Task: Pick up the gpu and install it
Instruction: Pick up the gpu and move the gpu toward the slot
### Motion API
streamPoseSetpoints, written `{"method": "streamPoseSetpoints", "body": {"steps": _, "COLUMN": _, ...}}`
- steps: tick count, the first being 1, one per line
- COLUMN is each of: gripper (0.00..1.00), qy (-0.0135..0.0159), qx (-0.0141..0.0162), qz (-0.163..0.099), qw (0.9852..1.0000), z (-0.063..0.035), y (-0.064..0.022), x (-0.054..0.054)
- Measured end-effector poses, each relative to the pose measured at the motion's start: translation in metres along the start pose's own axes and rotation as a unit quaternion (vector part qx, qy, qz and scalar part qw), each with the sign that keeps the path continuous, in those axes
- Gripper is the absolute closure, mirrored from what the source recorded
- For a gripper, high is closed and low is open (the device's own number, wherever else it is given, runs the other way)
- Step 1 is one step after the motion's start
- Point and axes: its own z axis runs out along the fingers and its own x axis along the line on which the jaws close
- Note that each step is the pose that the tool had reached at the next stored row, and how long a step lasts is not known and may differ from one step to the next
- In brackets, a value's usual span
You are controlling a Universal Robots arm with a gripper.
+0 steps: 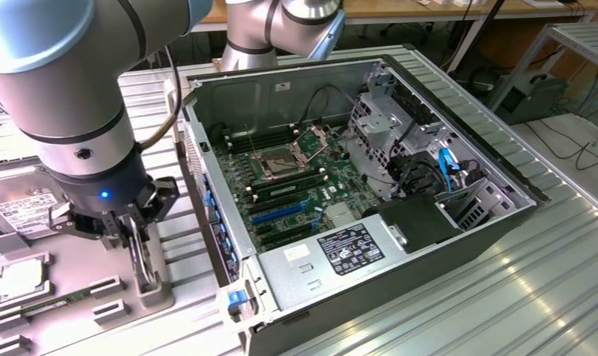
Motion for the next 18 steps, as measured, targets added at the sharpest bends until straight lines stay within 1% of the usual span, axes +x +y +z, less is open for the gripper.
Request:
{"method": "streamPoseSetpoints", "body": {"steps": 5, "gripper": 0.73, "qy": 0.0000, "qx": 0.0000, "qz": 0.000, "qw": 1.0000, "z": -0.0056, "y": 0.0003, "x": 0.000}}
{"method": "streamPoseSetpoints", "body": {"steps": 11, "gripper": 0.73, "qy": 0.0001, "qx": -0.0002, "qz": 0.000, "qw": 1.0000, "z": -0.0082, "y": 0.0004, "x": 0.000}}
{"method": "streamPoseSetpoints", "body": {"steps": 15, "gripper": 0.73, "qy": 0.0000, "qx": -0.0004, "qz": 0.000, "qw": 1.0000, "z": -0.0125, "y": 0.0006, "x": 0.000}}
{"method": "streamPoseSetpoints", "body": {"steps": 18, "gripper": 0.73, "qy": -0.0002, "qx": -0.0006, "qz": 0.000, "qw": 1.0000, "z": -0.0136, "y": 0.0007, "x": 0.000}}
